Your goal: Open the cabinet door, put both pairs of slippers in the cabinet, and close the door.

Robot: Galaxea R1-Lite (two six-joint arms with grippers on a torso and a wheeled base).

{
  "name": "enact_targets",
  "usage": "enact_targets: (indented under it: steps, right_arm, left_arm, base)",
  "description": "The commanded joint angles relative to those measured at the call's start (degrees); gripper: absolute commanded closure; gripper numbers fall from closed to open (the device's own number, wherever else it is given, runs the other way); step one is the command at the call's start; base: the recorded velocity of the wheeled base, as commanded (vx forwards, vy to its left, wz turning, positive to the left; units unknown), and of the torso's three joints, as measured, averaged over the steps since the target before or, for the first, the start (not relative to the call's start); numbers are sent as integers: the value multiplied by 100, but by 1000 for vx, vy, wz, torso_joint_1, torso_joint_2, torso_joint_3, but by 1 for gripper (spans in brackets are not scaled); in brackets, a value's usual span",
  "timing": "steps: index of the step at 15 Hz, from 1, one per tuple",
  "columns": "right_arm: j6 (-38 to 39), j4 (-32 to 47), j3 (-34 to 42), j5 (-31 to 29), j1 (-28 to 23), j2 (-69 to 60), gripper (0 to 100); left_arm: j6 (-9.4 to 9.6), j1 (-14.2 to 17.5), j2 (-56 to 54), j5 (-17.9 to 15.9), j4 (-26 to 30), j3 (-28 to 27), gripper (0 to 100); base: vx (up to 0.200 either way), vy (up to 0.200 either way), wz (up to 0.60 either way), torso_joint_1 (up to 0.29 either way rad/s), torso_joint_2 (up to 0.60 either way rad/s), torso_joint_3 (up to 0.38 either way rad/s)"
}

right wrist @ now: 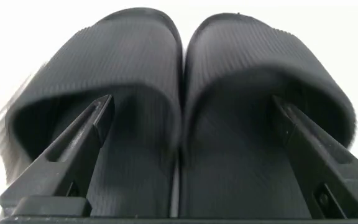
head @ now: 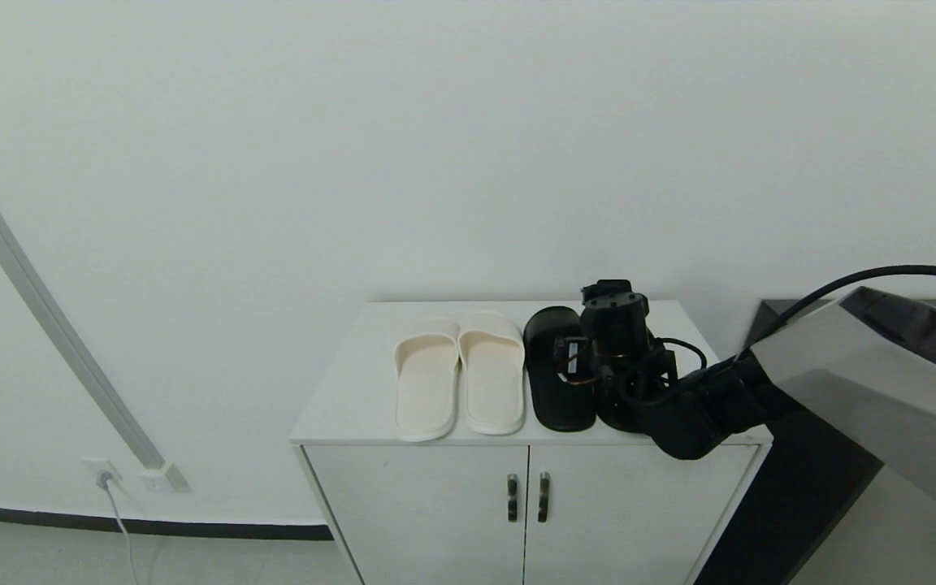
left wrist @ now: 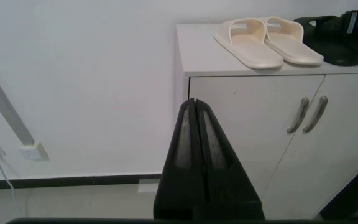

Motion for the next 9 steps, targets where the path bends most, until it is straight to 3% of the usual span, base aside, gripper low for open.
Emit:
enact_targets:
  steps: [1, 3, 4, 9]
  right_arm:
    - [-51, 0, -311, 2, -74, 246, 0]
    - [-68, 18, -487, 10, -109, 352, 0]
    - [-104, 18, -522, 10, -109, 396, 100]
    - [-139, 9, -566, -7, -144, 378, 100]
  left_arm:
    - [-3, 9, -1, -2, -1, 0, 100]
    - [-3, 1, -1, -2, -1, -9, 100]
    - [-3, 1, -1, -2, -1, -9, 100]
    - [-3, 1, -1, -2, -1, 0, 100]
  base:
    - [0, 0, 0, 0, 0, 0]
    - [0, 0, 0, 0, 0, 0]
    - [0, 0, 0, 0, 0, 0]
    - [0, 0, 0, 0, 0, 0]
